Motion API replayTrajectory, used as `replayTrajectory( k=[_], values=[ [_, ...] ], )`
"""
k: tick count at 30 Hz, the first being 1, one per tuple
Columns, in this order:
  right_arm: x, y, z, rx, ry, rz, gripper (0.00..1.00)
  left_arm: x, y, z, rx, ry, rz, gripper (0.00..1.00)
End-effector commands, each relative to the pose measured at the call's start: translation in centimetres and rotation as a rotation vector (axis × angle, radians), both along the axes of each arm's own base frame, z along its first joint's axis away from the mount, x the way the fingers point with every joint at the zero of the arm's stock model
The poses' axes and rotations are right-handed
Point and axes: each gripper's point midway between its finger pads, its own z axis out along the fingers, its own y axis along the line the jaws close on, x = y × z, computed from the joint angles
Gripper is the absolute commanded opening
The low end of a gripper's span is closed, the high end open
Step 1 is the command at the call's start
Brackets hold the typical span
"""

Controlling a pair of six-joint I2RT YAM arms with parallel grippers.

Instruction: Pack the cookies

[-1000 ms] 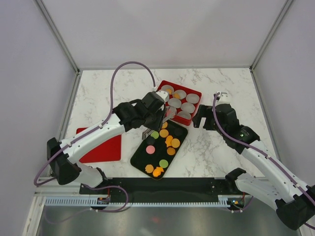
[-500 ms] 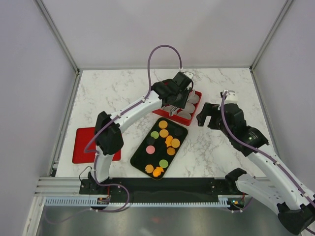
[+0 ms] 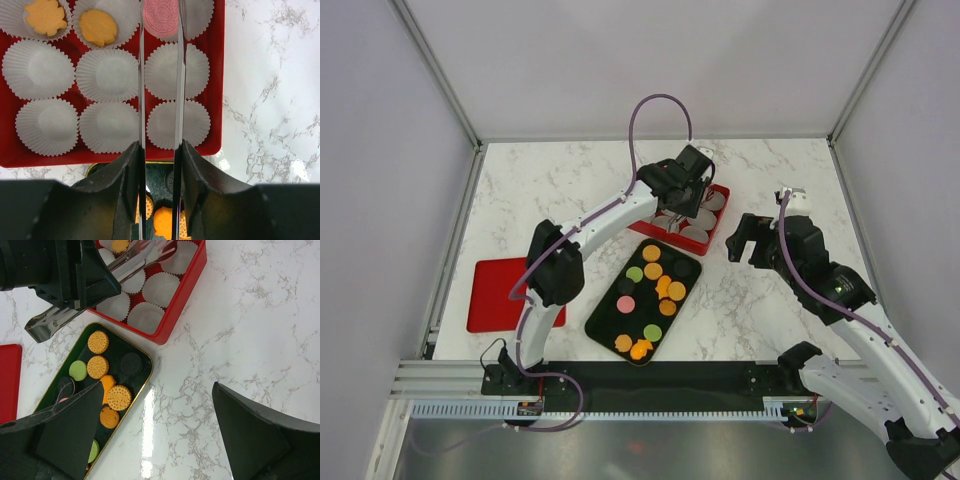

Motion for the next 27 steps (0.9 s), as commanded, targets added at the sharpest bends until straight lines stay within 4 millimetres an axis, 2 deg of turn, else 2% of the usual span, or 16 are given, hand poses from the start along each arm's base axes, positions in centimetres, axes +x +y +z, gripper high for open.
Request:
replayTrajectory(
  k=[1,9,15,27],
  values=[
    [0.1,-0.3,1.3,0.013,-0.032,-0.018,0.98,1.3,-1.7,1.6,-0.048,-0.064,-0.043,0.42],
    [0.1,-0.2,1.4,0.017,-0.033,-0.013,0.98,1.5,-2.3,0.0,-0.046,-0.041,-0.049,0.43],
    [0.0,-0.3,1.4,0.013,-0.035,-0.014,0.98,1.7,-2.9,0.0,-0.061,-0.046,-0.057,0.44],
    [0.2,-0.2,1.3,0.007,-0.033,-0.012,0.98,2.1,-3.2,-0.4,-0.058,-0.051,-0.055,0.53]
  ],
)
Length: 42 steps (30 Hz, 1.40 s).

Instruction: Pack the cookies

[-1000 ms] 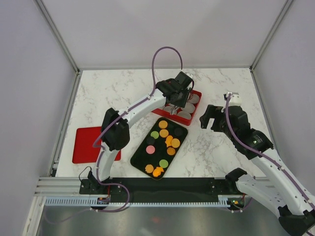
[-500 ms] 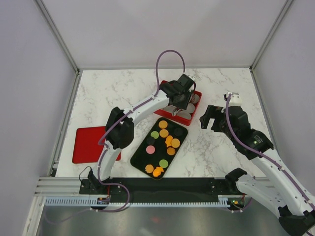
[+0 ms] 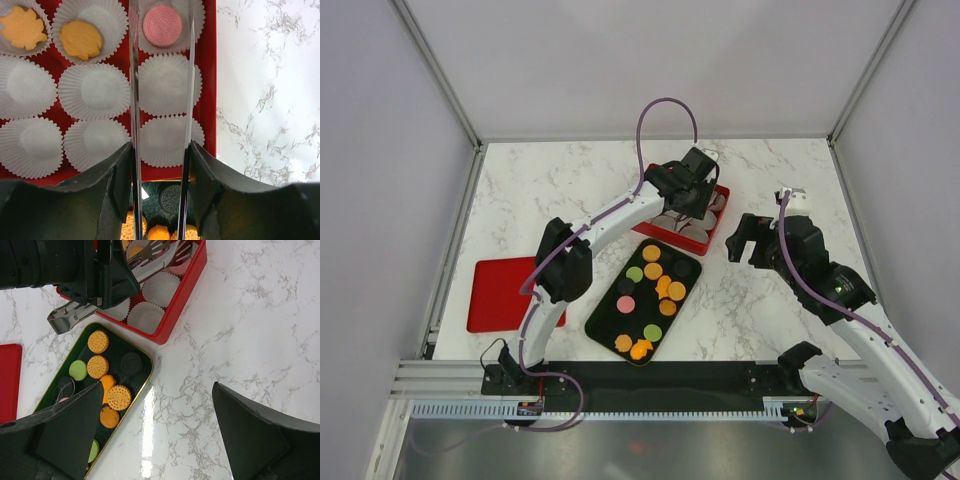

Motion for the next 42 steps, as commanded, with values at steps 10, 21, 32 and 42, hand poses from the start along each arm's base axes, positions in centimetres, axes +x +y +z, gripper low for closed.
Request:
replayTrajectory(
  k=[10,21,32,42],
  values=[
    [0.2,-0.2,1.2,0.007,-0.032,-0.011,0.98,1.3,-1.3,4.0,-0.066,-0.102,-0.032,0.55],
    [0.6,0.5,1.2,0.025,-0.035,0.007,0.98,-0.4,3.3,9.7,-0.105,-0.154,0.043,0.54],
    [2.2,2.0,0.0,0.032,-0.025,0.038,0.98,-9.7,10.6,8.6,-0.061,-0.069,0.023,0.52],
    [3.2,2.5,-1.0,0.013,-0.014,0.043,0.98,-21.7,15.7,2.0,0.023,0.090,-0.091,0.52]
  ],
)
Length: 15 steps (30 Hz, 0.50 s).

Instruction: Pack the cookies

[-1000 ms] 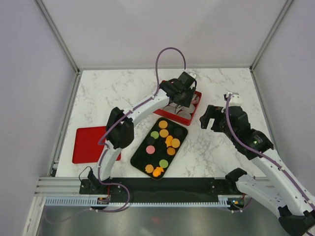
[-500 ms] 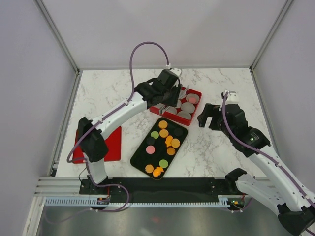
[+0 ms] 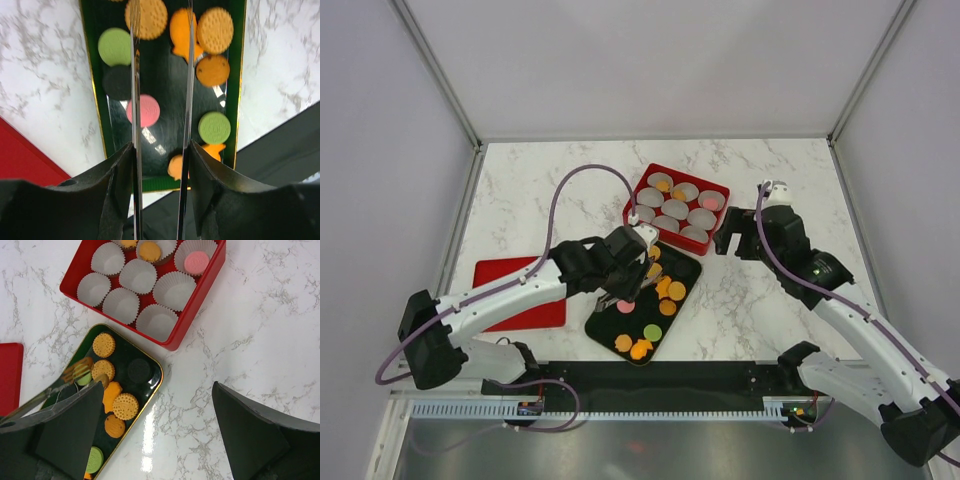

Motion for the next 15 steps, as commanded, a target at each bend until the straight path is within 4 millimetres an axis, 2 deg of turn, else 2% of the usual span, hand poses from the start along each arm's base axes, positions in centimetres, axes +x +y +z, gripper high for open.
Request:
replayTrajectory(
  k=[1,3,11,15],
  values=[
    [0.8,0.3,0.5,0.005,-0.035,0.003,0.98,-2.1,0.2,0.5,-0.061,0.009,0.005,0.52],
    [0.8,0.3,0.4,0.007,-0.031,0.001,0.98,-2.9,0.5,-0.1,-0.049,0.026,-0.006,0.53],
    [0.8,0.5,-0.3,0.015,-0.015,-0.001,0.98,-3.8,1.7,-0.7,-0.038,0.037,0.032,0.53],
    [0.8,0.5,-0.6,0.014,-0.011,-0.002,0.98,-3.9,3.6,-0.4,-0.008,0.017,0.095,0.53]
  ],
)
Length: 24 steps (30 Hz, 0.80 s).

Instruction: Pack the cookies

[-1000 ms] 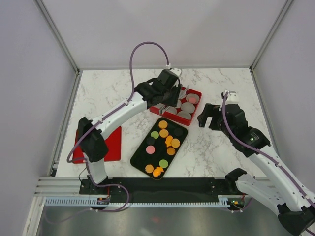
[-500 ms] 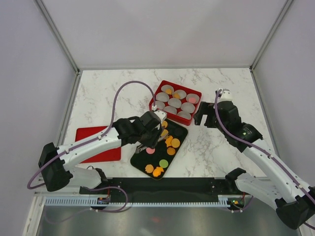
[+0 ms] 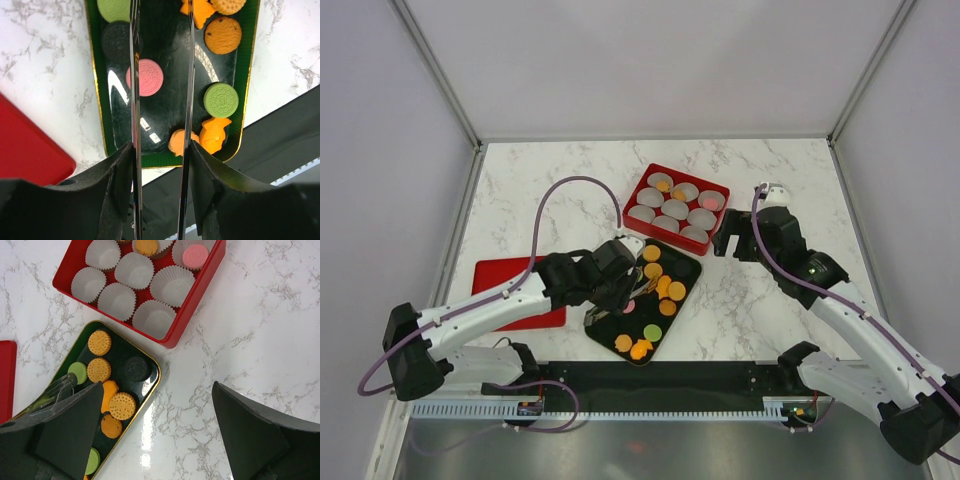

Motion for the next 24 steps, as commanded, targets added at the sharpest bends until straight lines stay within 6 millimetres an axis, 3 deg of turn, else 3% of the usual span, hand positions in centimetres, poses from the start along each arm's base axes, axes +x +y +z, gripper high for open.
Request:
replayTrajectory(
  k=[1,10,24],
  values=[
    [0.6,0.3,0.5,0.026,-0.028,-0.004,0.98,0.0,1.6,1.3,-0.010,-0.037,0.086,0.54],
    [0.8,0.9,0.2,0.039,-0.021,0.012,0.98,-1.1,4.1,1.3,0.035,-0.014,0.146,0.54],
    [0.7,1.0,0.3,0.045,-0.034,0.022,0.98,-1.4,4.1,0.1,0.063,0.022,0.171,0.55]
  ],
)
